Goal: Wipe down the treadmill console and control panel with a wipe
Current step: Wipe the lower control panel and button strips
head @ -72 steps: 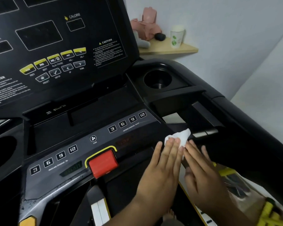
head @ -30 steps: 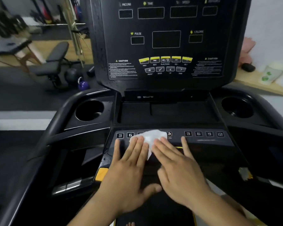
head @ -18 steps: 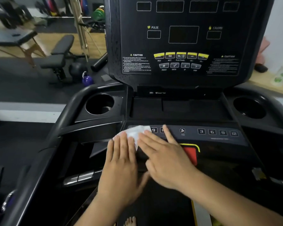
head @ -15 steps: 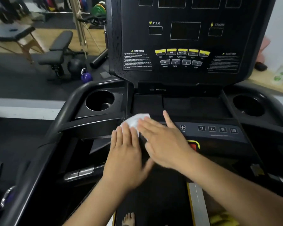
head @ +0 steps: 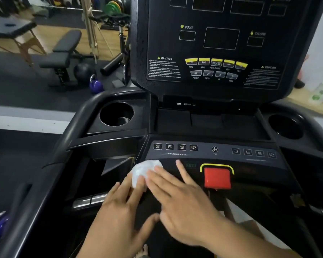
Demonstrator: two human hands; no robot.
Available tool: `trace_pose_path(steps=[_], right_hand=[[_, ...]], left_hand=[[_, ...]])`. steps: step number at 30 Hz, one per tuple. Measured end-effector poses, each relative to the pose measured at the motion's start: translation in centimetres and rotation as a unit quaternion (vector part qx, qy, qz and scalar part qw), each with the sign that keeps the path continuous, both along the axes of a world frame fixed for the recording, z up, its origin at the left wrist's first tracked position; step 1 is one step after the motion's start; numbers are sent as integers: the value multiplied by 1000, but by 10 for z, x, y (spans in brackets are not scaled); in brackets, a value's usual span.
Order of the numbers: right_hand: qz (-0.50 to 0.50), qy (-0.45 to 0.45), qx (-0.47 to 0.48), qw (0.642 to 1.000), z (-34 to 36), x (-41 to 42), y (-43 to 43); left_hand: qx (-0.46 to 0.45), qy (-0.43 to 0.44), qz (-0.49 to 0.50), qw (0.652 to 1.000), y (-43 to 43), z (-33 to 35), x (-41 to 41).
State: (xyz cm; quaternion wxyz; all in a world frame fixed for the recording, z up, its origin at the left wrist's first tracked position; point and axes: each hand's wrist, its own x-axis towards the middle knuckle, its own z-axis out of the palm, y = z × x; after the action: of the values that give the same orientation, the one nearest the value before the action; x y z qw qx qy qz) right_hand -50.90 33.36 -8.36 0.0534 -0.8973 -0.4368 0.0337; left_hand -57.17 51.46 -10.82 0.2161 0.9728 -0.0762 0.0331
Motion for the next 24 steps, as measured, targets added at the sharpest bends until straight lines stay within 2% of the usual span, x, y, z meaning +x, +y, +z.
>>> trace_pose_path(steps=[2,4,8,12,16,20,24], right_hand=[[-5,-23,-21,999,0,6,-13],[-53,-47,-45,997,6,27,-21],[-154,-19,-19,988,18,51,-12],[-149,-16,18,989,12,20,-16],[-145,-27,7,989,7,13,-45],[-238,-32,-10,971,14,48,-61],[-310,-41,34,949,9,59,-106]], left_hand=[[50,-8,-9,999,-4,-5,3],[77,-25,-28,996,-12,0,20],[140,-37,-35,989,-33,22,68],[166,-33,-84,982,-46,19,42],[205,-37,-100,973,-57,5,33],[220,-16,-121,968,-91,22,85],[240,-18,-183,953,-137,34,113]])
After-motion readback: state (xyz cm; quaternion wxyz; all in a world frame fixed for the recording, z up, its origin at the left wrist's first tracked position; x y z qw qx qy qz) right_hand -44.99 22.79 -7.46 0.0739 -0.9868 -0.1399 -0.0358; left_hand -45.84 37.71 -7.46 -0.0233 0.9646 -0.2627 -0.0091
